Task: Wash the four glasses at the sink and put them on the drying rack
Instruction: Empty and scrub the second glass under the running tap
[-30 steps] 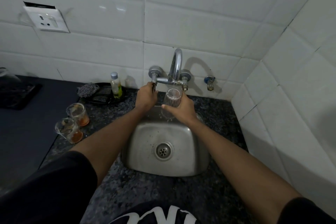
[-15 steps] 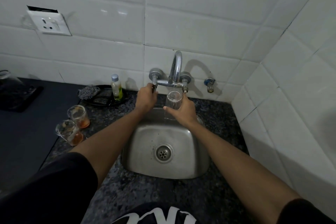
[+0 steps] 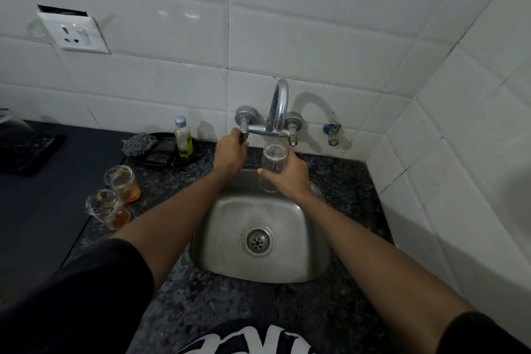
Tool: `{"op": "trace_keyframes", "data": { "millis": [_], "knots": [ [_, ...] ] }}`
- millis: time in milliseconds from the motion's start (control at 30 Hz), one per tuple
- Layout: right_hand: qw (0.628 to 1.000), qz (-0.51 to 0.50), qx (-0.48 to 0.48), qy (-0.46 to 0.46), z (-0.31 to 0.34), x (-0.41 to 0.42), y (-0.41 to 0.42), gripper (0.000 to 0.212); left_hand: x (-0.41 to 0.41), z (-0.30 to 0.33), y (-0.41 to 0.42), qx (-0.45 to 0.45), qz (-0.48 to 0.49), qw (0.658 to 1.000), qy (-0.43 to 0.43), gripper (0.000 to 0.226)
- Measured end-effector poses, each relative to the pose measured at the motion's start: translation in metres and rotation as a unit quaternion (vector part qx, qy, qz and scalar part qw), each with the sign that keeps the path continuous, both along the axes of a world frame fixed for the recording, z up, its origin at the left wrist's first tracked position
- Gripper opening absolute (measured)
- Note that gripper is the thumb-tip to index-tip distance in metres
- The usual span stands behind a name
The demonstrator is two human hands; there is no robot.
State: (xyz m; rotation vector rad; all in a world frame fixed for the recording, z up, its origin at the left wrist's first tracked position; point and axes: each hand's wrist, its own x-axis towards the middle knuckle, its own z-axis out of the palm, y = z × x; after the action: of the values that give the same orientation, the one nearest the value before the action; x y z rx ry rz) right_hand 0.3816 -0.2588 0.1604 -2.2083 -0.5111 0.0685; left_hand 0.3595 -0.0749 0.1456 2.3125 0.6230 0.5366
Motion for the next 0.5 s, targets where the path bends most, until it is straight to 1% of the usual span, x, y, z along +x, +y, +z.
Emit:
{"op": "trace_keyframes", "data": {
  "millis": [167, 333, 433, 500],
  "knots": [
    [1.0, -0.004, 0.007, 0.001, -0.003, 0.0, 0.001, 0.072, -0.001, -0.002, -0.001, -0.001, 0.002, 1.0, -0.001, 0.019],
    [1.0, 0.006, 0.009, 0.017, -0.006, 0.0, 0.001, 0.073, -0.006, -0.006, -0.003, -0.024, -0.018, 1.0, 0.005, 0.029],
    [0.995, -0.004, 0.058, 0.078, -0.008, -0.002, 0.002, 0.076, -0.018, -0.013, -0.003, -0.08, -0.043, 0.996, -0.018, 0.042],
    [0.987, -0.009, 0.088, 0.135, -0.009, -0.003, 0.003, 0.081, -0.031, -0.019, -0.006, -0.134, -0.043, 0.989, -0.044, 0.043]
  ]
}}
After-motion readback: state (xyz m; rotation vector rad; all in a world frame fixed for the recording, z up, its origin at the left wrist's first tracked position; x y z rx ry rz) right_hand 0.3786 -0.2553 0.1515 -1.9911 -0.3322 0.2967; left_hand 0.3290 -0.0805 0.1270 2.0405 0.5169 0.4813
